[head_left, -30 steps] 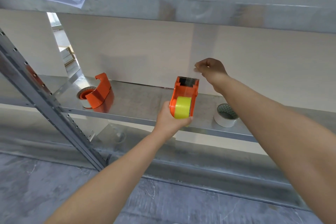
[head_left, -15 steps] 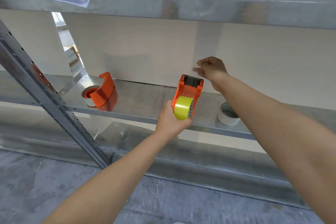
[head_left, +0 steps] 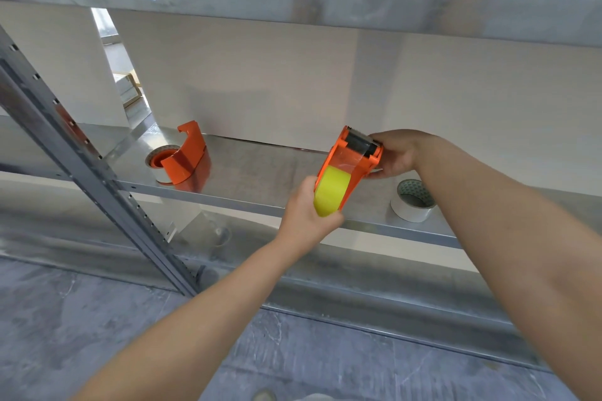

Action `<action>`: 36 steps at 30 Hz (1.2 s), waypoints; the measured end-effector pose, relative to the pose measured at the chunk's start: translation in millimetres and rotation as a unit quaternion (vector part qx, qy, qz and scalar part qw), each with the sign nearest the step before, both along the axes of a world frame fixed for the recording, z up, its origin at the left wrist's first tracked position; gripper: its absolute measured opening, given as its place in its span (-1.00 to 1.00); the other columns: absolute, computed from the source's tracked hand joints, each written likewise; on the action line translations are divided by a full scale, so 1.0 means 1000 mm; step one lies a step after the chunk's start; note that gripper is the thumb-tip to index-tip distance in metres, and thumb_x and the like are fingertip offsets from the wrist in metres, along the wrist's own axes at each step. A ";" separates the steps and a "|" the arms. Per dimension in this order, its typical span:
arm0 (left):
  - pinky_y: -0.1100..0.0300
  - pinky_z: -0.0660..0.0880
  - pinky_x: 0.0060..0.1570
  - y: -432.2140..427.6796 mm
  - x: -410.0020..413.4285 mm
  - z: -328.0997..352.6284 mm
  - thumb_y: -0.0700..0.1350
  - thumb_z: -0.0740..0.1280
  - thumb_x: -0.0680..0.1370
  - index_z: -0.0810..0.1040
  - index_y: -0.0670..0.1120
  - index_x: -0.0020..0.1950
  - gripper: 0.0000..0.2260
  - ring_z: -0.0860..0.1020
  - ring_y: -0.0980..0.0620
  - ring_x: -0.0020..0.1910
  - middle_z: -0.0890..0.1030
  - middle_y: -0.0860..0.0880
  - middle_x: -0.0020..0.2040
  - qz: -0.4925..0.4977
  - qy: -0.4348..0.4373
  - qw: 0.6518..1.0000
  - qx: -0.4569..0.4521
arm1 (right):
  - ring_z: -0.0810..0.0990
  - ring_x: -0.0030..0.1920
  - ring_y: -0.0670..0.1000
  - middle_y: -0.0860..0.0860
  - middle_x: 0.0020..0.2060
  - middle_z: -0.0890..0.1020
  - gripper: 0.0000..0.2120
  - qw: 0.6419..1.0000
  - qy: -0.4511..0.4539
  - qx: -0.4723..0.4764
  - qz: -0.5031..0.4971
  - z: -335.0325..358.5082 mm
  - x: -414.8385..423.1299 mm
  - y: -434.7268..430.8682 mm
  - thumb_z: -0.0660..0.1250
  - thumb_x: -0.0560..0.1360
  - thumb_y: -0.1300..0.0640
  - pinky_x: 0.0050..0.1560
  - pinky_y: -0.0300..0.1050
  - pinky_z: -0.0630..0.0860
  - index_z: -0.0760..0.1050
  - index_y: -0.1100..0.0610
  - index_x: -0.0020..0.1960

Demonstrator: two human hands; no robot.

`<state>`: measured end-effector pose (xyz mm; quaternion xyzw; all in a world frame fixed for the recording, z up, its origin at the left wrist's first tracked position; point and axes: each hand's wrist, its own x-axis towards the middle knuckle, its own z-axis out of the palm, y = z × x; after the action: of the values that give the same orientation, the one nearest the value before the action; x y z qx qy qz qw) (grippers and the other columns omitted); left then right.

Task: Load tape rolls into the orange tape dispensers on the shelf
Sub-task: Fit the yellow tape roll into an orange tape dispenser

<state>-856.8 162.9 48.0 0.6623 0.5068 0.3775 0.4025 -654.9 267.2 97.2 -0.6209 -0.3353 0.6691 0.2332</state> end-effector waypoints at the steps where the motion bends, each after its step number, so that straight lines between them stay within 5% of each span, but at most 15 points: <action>1: 0.15 0.40 -0.29 0.000 -0.001 0.000 -0.17 0.41 0.31 0.38 -0.02 -0.04 -0.70 0.44 0.03 -0.30 0.48 0.02 -0.23 -0.004 -0.003 1.000 0.000 | 0.58 -0.12 0.00 0.02 -0.21 0.54 -0.81 1.000 0.014 -0.011 0.010 0.000 0.001 -0.002 0.15 0.52 0.14 -0.03 -0.01 0.59 0.44 0.05 -0.24; 9: 0.25 0.41 -0.28 0.000 -0.003 -0.004 -0.12 0.44 0.32 0.41 0.00 -0.01 -0.69 0.46 0.09 -0.28 0.50 0.04 -0.21 -0.009 -0.052 0.998 -0.020 | 0.58 -0.06 0.06 0.04 -0.13 0.56 -0.86 0.994 0.076 -0.046 -0.069 -0.005 -0.007 -0.011 0.20 0.47 0.03 0.08 0.14 0.47 0.42 0.04 -0.22; 13: 0.28 0.43 -0.25 0.011 -0.005 -0.003 -0.18 0.42 0.33 0.40 0.08 -0.12 -0.73 0.47 0.12 -0.27 0.50 0.06 -0.21 0.041 -0.141 0.986 -0.075 | 0.53 -0.13 0.03 0.05 -0.18 0.57 -0.63 0.980 0.090 0.010 -0.176 -0.036 -0.028 -0.021 0.00 0.56 -0.11 0.36 0.12 0.19 0.45 0.11 -0.09; 16: 0.22 0.50 -0.13 0.025 -0.007 -0.004 -0.16 0.38 0.29 0.46 -0.03 -0.04 -0.73 0.54 0.04 -0.19 0.56 -0.01 -0.17 0.077 -0.243 0.956 -0.144 | 0.57 -0.11 0.08 0.12 -0.13 0.60 -0.57 0.965 0.170 0.047 -0.194 -0.061 -0.049 -0.039 -0.07 0.60 -0.11 0.03 0.05 0.49 0.44 0.15 0.08; 23: -0.06 0.49 0.16 0.048 -0.011 -0.016 -0.21 0.34 0.48 0.49 -0.13 0.09 -0.80 0.57 -0.05 -0.11 0.60 -0.10 -0.13 0.118 -0.377 0.876 -0.275 | 0.53 -0.14 -0.02 0.01 -0.15 0.59 -0.79 0.931 0.219 0.090 -0.278 -0.087 -0.076 -0.062 0.11 0.55 -0.05 -0.14 -0.15 0.48 0.47 0.01 -0.04; 29: -0.04 0.61 -0.01 0.069 -0.012 -0.041 -0.05 0.46 0.33 0.37 -0.22 0.35 -0.36 0.57 -0.20 0.16 0.56 -0.24 0.23 0.165 -0.407 0.837 -0.326 | 0.51 -0.11 -0.06 -0.03 -0.17 0.58 -0.75 0.935 0.185 0.094 -0.289 -0.104 -0.093 -0.062 0.11 0.56 -0.10 0.19 -0.02 0.39 0.47 0.02 -0.02; 33: -0.06 0.45 0.26 0.074 -0.012 -0.042 -0.07 0.26 0.53 0.47 -0.24 0.25 -0.64 0.53 -0.22 0.22 0.54 -0.29 0.23 0.131 -0.403 0.834 -0.353 | 0.54 -0.13 -0.06 -0.02 -0.12 0.59 -0.73 0.935 0.176 0.116 -0.284 -0.110 -0.101 -0.059 0.08 0.59 -0.04 0.21 0.07 0.43 0.42 0.09 0.15; 36: 0.15 0.49 0.01 0.080 -0.010 -0.046 -0.05 0.17 0.59 0.54 -0.12 0.03 -0.79 0.57 -0.02 -0.08 0.61 -0.13 -0.05 0.097 -0.385 0.842 -0.366 | 0.58 -0.16 -0.07 0.01 -0.14 0.60 -0.70 0.928 0.174 0.137 -0.300 -0.104 -0.099 -0.055 0.13 0.59 0.04 0.01 -0.02 0.54 0.39 0.17 0.24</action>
<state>-866.5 242.5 2.4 0.2162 0.4739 0.4260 0.7397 -754.0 212.6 -6.4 -0.5283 -0.1762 0.6133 0.5602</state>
